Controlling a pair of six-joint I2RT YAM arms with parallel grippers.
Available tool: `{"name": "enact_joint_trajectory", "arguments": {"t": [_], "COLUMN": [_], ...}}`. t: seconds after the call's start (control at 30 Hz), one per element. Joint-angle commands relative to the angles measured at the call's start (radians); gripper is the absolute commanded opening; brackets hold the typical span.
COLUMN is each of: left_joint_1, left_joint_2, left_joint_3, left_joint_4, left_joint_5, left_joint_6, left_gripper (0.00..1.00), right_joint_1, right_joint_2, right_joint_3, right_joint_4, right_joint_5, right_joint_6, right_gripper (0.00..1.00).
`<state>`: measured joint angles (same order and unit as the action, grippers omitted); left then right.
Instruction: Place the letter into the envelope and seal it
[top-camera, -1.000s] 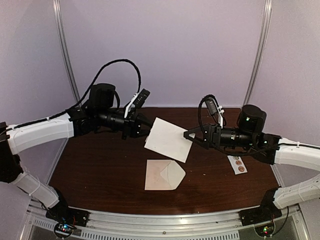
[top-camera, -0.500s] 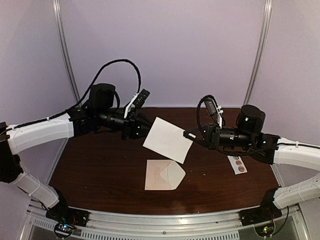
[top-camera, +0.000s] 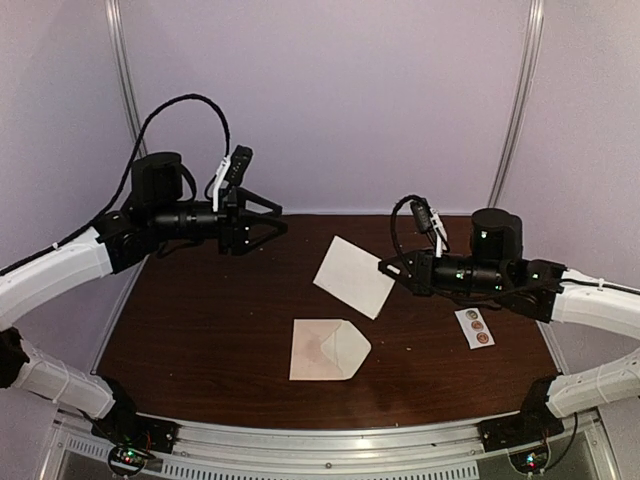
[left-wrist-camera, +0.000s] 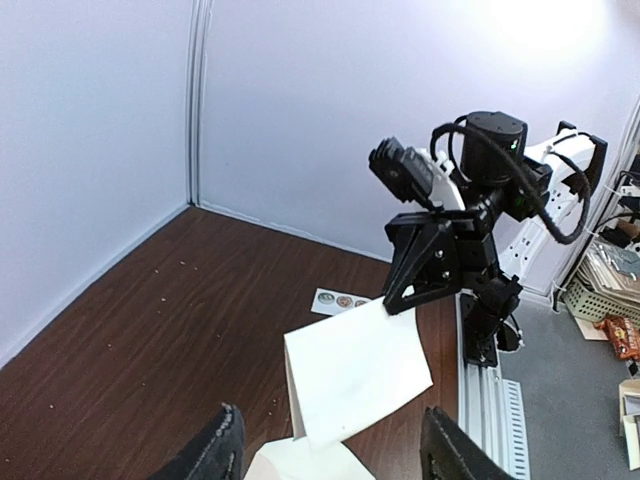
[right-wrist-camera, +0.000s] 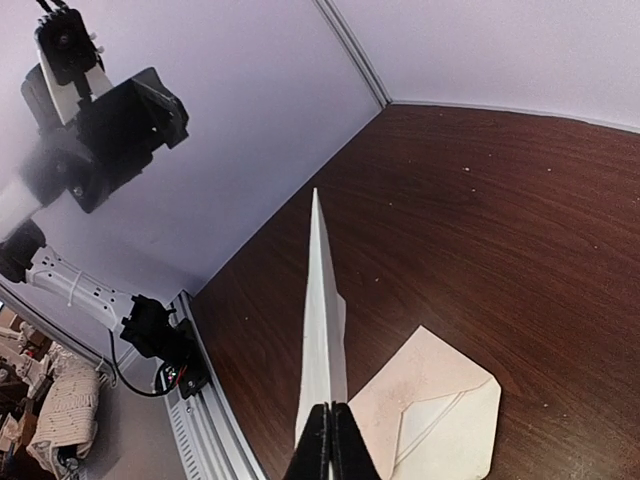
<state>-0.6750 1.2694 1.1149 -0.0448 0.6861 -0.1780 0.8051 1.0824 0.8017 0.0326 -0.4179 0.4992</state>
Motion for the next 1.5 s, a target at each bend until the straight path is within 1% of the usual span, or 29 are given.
{"name": "enact_joint_trajectory", "arguments": {"t": [0.0,0.1,0.2,0.43,0.53,0.57,0.6,0.77,0.8,0.87,0.93,1.07,1.1,1.2,1.3,1.43,1.47], "left_joint_1": [0.0,0.0,-0.004,-0.052,-0.072,-0.077,-0.08,-0.086,-0.086,-0.086,-0.086,-0.085,-0.085,-0.086,-0.086,-0.088,-0.091], "left_joint_2": [-0.021,0.016,0.059,0.136,0.156,0.163,0.165,0.183,0.185,0.189,0.189,0.188,0.187,0.163,0.121,0.068,0.057], "left_joint_3": [-0.021,-0.009,0.0,0.024,0.031,0.032,0.033,0.041,0.042,0.042,0.043,0.045,0.044,0.027,-0.013,-0.124,-0.148], "left_joint_4": [0.072,0.064,0.06,0.015,0.01,0.01,0.01,0.01,0.01,0.01,0.01,0.01,0.011,0.053,0.198,0.483,0.535], "left_joint_5": [-0.031,0.033,0.093,0.141,0.179,0.194,0.213,0.28,0.286,0.292,0.297,0.298,0.293,0.263,0.207,0.148,0.126], "left_joint_6": [0.012,0.012,0.003,0.015,0.021,0.024,0.025,0.025,0.025,0.024,0.023,0.02,0.019,-0.006,-0.105,-0.286,-0.309], "left_gripper": [0.65,0.69,0.72,0.76,0.76,0.73,0.67,0.3,0.2,0.08,0.0,0.0,0.0,0.0,0.0,0.0,0.0], "right_joint_1": [-0.006,0.005,0.029,0.057,0.062,0.064,0.064,0.064,0.063,0.064,0.064,0.062,0.063,0.063,0.063,0.064,0.065], "right_joint_2": [-0.009,0.004,0.015,0.033,0.034,0.034,0.035,0.034,0.034,0.037,0.037,0.021,0.015,-0.01,-0.027,-0.027,-0.026], "right_joint_3": [0.043,0.061,0.094,0.134,0.143,0.144,0.145,0.146,0.146,0.154,0.162,0.163,0.158,0.121,0.069,0.021,0.01], "right_joint_4": [-0.063,-0.036,-0.044,-0.036,-0.035,-0.034,-0.035,-0.047,-0.051,-0.065,-0.081,-0.089,-0.086,-0.022,0.068,0.168,0.196], "right_joint_5": [0.027,-0.063,-0.09,-0.19,-0.221,-0.228,-0.23,-0.2,-0.195,-0.186,-0.171,-0.126,-0.104,-0.06,-0.057,-0.084,-0.094], "right_joint_6": [-0.03,-0.026,-0.043,-0.051,-0.059,-0.061,-0.064,-0.078,-0.082,-0.09,-0.099,-0.106,-0.105,-0.079,-0.036,0.029,0.045], "right_gripper": [0.0,0.0,0.0,0.0,0.0,0.0,0.0,0.0,0.0,0.0,0.0,0.0,0.04,0.25,0.43,0.56,0.57]}}
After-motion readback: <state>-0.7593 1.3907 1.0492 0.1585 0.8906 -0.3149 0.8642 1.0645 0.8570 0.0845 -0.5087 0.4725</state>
